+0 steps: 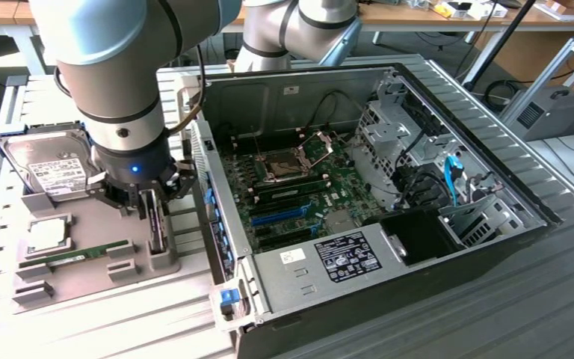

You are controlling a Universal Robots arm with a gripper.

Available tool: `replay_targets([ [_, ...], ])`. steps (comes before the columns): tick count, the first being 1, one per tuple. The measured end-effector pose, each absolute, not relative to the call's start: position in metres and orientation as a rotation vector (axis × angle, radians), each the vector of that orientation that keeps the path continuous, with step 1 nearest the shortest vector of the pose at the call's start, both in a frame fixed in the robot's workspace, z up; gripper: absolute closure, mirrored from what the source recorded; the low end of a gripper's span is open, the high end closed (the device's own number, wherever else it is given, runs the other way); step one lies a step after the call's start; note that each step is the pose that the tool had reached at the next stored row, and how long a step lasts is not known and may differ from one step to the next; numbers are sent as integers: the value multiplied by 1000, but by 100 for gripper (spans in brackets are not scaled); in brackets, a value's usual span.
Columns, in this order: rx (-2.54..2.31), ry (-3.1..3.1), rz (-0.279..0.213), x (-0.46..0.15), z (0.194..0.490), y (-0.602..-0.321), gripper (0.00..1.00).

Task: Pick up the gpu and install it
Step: 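Pick up the gpu and move the gpu toward the slot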

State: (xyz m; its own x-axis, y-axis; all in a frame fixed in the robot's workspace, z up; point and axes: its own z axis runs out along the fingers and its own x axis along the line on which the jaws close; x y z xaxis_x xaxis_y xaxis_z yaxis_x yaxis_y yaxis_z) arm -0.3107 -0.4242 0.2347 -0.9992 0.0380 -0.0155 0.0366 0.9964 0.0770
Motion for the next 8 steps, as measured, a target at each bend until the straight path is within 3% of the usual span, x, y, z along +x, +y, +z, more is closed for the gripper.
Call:
replay_targets([
  [8, 58, 3122, 120, -311, 235, -424, 62],
])
